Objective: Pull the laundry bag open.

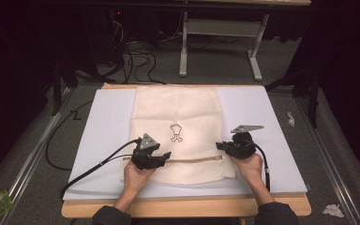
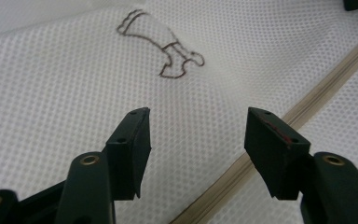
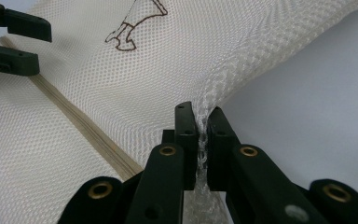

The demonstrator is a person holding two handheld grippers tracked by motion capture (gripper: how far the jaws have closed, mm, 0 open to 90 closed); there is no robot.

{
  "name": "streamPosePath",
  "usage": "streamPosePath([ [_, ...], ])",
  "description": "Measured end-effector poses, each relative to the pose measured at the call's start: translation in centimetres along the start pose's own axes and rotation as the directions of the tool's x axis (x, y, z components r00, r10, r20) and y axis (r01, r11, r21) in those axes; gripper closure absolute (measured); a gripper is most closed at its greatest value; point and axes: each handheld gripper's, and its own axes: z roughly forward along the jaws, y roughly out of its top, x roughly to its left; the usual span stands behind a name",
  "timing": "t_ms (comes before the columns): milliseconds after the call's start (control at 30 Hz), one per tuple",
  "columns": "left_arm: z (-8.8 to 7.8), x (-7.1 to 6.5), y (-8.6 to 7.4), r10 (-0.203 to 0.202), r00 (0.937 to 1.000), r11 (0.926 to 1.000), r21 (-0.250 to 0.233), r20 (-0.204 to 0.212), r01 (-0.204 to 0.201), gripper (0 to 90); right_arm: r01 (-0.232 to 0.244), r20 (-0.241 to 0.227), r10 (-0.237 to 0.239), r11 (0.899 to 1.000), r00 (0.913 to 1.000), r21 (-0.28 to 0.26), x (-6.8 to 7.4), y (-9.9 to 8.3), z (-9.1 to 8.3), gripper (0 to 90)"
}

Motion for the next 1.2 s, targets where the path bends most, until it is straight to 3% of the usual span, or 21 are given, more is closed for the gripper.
streamPosePath([
  [267, 1.4, -2.4, 2.1, 0.041, 0.9965, 0.9991, 0.008, 0.072, -0.042, 41.7, -0.016, -0.016, 0.016, 1.0, 0.9997, -0.026, -0.1, 0.4, -0.3, 87.2],
  [367, 1.7, -2.7, 2.5, 0.037, 0.9962, 0.9993, -0.003, 0.079, -0.037, 41.8, -0.027, -0.028, 0.026, 0.999, 0.9993, -0.041, -0.2, 0.3, -0.4, 87.1],
  [433, 2.1, -3.2, 2.8, 0.011, 0.9938, 0.9997, -0.024, 0.11, -0.008, 41.8, -0.03, -0.033, 0.028, 0.998, 0.9991, -0.046, -0.3, 0.3, -0.5, 87.1],
  [600, 2.5, -4.3, 3.1, 0.048, 0.9906, 0.9987, -0.023, 0.128, -0.046, 42.6, -0.025, -0.03, 0.024, 0.999, 0.9993, -0.043, -0.2, 0.7, -0.7, 87.1],
  [767, 3.2, -5.2, 3.5, 0.042, 0.9859, 0.9991, -0.016, 0.162, -0.04, 45.4, -0.028, -0.031, 0.027, 0.999, 0.9992, -0.045, -0.2, 0.7, -0.6, 87.1],
  [800, 3.6, -5.5, 3.6, 0.02, 0.9797, 0.9998, 0.003, 0.2, -0.02, 49.0, -0.029, -0.032, 0.028, 0.999, 0.9991, -0.042, -0.2, 0.7, -0.6, 87.1],
  [867, 4.0, -5.8, 3.6, 0.008, 0.976, 0.9998, 0.017, 0.218, -0.012, 53.2, -0.029, -0.033, 0.028, 0.999, 0.9991, -0.038, -0.2, 0.7, -0.6, 87.2],
  [1067, 4.6, -6.7, 3.8, 0.021, 0.9683, 0.9993, 0.025, 0.249, -0.028, 57.1, -0.023, -0.031, 0.022, 0.999, 0.9993, -0.039, -0.2, 0.7, -0.6, 87.2],
  [1133, 4.9, -6.9, 3.9, 0.009, 0.9625, 0.9998, 0.015, 0.271, -0.013, 58.1, -0.027, -0.029, 0.026, 0.999, 0.9992, -0.034, -0.1, 0.7, -0.5, 87.2],
  [1200, 5.1, -6.8, 3.8, 0.003, 0.9616, 0.9997, 0.023, 0.274, -0.01, 60.8, -0.021, -0.031, 0.02, 0.999, 0.9993, -0.032, 0.0, 0.8, -0.4, 87.2],
])
